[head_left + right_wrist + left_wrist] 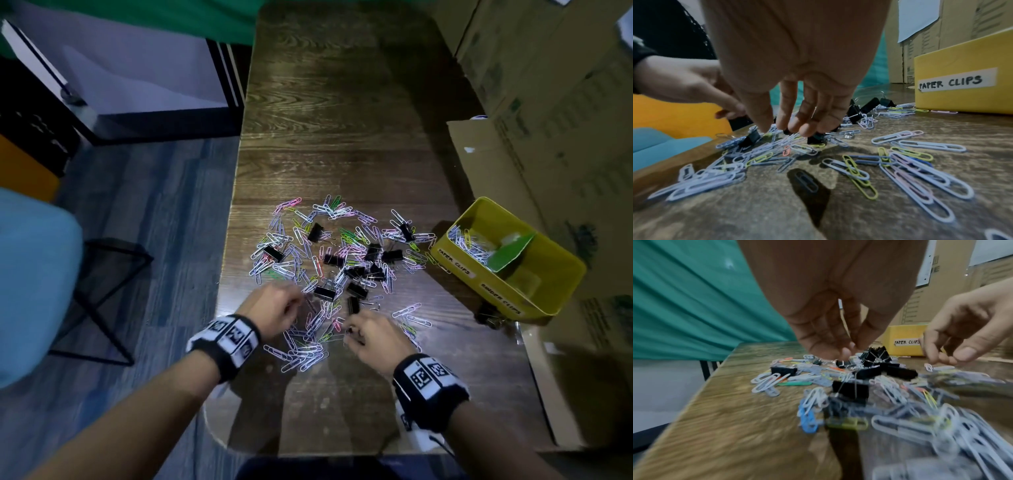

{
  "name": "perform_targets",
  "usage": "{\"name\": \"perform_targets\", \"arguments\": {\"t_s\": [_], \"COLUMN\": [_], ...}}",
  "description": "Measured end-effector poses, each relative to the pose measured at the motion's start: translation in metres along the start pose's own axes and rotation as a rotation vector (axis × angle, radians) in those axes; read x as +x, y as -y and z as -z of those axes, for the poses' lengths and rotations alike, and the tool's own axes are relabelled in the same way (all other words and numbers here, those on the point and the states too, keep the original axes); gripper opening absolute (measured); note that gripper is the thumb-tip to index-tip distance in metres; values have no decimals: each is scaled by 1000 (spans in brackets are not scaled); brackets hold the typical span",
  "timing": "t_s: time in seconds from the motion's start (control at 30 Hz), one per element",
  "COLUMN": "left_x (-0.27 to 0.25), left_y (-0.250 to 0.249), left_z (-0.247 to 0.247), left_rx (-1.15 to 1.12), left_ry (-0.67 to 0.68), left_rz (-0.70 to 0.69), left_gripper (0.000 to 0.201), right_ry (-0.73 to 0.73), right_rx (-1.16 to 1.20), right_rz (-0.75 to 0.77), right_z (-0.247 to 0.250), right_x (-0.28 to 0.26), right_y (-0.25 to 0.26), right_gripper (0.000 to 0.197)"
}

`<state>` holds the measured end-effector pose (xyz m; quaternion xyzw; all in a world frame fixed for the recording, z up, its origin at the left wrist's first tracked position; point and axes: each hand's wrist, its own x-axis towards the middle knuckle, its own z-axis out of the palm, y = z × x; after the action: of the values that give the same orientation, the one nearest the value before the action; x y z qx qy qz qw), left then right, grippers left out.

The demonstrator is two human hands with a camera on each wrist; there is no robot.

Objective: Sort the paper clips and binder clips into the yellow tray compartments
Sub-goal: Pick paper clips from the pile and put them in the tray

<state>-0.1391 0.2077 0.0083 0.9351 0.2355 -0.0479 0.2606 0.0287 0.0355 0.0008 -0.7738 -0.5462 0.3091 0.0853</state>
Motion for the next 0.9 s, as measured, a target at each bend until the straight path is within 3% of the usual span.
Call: {"name": "perform_targets", "arguments": {"t_s": [0.07,0.17,0.3,0.43,0.57,0.77,0.9], "left_x": [-27,-60,-67,-37,-19,-28,-10], "left_y": [8,4,-24,-54,-78,-83,-107], "left_z": [-3,-20,-53,-86,-92,-88,-100], "left_rx": [37,97,29,-3,43,97,149], "left_ry": [93,191,214,168,220,198,259], "left_rz": [85,183,174,119,81,193,97], "left_gripper": [13,24,37,28,32,54,56], "right_ry": [30,-90,-180,-132,-147,-51,-13], "right_rx": [-43,-60,-99,-112,-83,-110,-128], "right_rz": [-22,-159,-380,-289,-242,-342,-271], "right_z": [-3,-4,-8,-27,-30,-22,-29], "right_x": [-6,-20,-40,-52,-56,-56,-49], "right_y": [-3,-16,-45,-50,-45,-42,-33], "right_gripper": [16,12,35,41,51,95,90]}}
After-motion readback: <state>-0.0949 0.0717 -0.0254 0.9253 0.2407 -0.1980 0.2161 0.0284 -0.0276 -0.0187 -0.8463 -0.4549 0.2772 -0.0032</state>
